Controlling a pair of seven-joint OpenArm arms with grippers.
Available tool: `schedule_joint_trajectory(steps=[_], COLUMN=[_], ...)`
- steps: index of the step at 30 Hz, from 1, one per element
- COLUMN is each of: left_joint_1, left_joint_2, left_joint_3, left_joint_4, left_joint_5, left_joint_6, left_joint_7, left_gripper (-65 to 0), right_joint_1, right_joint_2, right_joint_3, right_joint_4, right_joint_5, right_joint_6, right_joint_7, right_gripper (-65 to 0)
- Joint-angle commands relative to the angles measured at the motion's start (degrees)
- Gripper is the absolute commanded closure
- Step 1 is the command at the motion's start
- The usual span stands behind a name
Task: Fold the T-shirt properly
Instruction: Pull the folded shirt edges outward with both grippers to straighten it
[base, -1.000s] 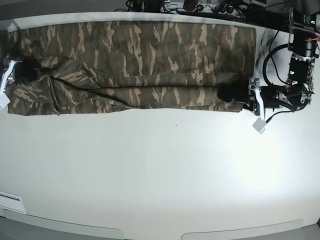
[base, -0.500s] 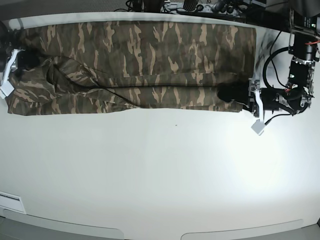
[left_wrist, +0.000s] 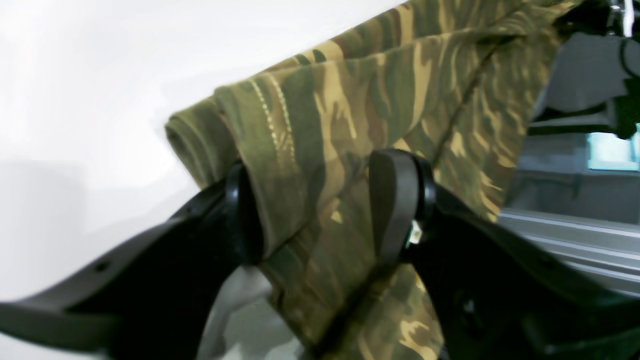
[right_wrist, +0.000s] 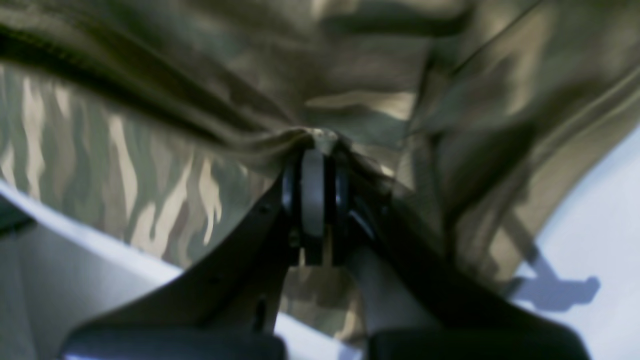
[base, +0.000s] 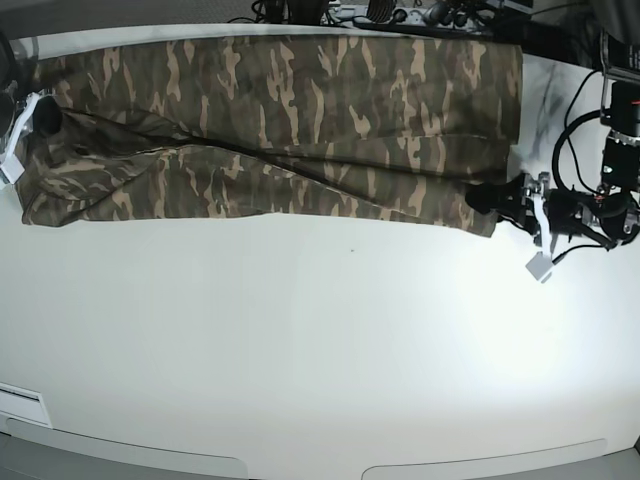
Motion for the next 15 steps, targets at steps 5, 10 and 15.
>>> schedule_joint_trajectory(steps=[5,10,15], left_joint_1=[-1.4,-1.0,-0.2], left_joint_2=[-2.0,-2.0,-1.9], left_joint_3=[-5.7,-6.6,-6.6], left_joint_4=[0.4,0.4,0.4], left_joint_5=[0.0,0.0,0.0], left_joint_6=[0.3,0.7,3.4], left_joint_7=[0.7,0.7,0.7], left_gripper=[-34.3,-34.2,-29.9], right_joint_1=[0.1,0.1,0.1], right_joint_2=[-1.2,-4.9,-7.1], right_joint_3=[0.7,0.7,0.7], right_joint_4=[0.6,0.6,0.6], right_joint_5=[-0.3,-0.5,-7.1], right_joint_6=[0.1,0.1,0.1], right_joint_7=[1.2,1.2,1.2], right_gripper=[0.0,0.0,0.0])
